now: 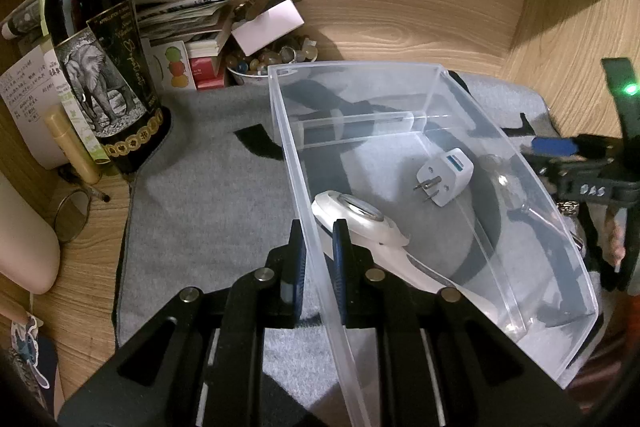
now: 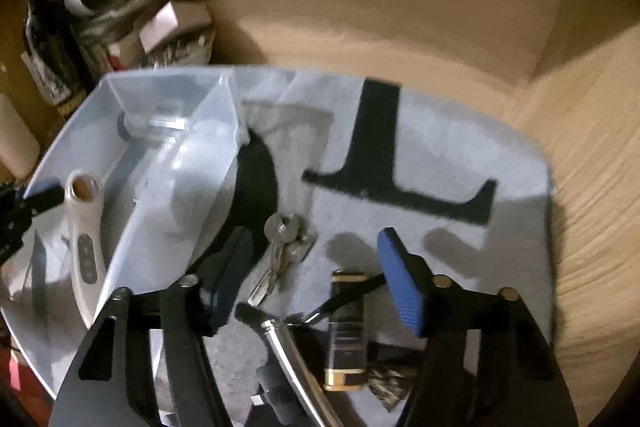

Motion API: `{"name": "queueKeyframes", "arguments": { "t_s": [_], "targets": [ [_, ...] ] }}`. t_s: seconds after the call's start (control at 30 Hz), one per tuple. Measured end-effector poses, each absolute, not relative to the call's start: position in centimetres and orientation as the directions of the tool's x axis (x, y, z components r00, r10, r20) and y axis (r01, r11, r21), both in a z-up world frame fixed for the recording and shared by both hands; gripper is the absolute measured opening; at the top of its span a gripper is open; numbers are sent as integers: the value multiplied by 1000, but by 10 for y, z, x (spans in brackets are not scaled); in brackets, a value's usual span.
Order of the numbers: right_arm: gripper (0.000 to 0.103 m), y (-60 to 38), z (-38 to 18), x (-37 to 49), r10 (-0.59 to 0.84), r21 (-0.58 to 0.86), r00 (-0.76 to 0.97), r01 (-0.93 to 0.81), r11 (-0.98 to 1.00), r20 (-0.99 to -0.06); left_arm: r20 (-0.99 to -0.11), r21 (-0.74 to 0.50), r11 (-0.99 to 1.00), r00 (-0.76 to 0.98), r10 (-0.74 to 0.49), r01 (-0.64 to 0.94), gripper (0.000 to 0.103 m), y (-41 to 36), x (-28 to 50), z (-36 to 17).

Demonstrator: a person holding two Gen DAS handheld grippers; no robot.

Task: Organize rigid objects
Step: 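Grasp the bunch of keys with the right gripper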

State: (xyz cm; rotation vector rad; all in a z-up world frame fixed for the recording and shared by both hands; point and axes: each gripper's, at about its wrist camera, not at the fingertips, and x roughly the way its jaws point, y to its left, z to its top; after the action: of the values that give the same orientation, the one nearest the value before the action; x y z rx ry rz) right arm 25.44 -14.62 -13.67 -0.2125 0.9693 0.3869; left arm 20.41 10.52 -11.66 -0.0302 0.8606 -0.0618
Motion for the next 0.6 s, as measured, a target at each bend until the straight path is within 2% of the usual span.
{"name": "queueKeyframes", "arguments": {
  "t_s": [0.23, 0.3, 0.33, 0.4, 0.47, 0.6],
  "targets": [
    [53, -130, -161, 260, 216, 1, 428, -449, 894, -877, -756, -50, 998, 651, -67, 45, 13, 105, 205, -117],
    [45, -126, -170, 263, 195, -12, 408, -451, 892, -892, -755, -52, 998, 652, -69, 46, 13, 105, 205, -118],
    [45, -126, -172, 265, 196, -6, 405, -446, 895, -893, -755, -53, 998, 652, -70, 46, 13, 105, 205, -118],
    [33, -128, -170, 266, 206, 10, 406, -435, 900, -890, -754, -54, 997, 653, -71, 47, 13, 105, 205, -118],
    [26, -129, -169, 267, 211, 17, 405, -432, 902, -890, -753, -54, 997, 654, -72, 47, 13, 105, 205, -118],
    [26, -132, -167, 266, 224, 33, 409, -425, 905, -885, -753, -60, 997, 654, -73, 43, 13, 105, 205, -118]
  ]
}}
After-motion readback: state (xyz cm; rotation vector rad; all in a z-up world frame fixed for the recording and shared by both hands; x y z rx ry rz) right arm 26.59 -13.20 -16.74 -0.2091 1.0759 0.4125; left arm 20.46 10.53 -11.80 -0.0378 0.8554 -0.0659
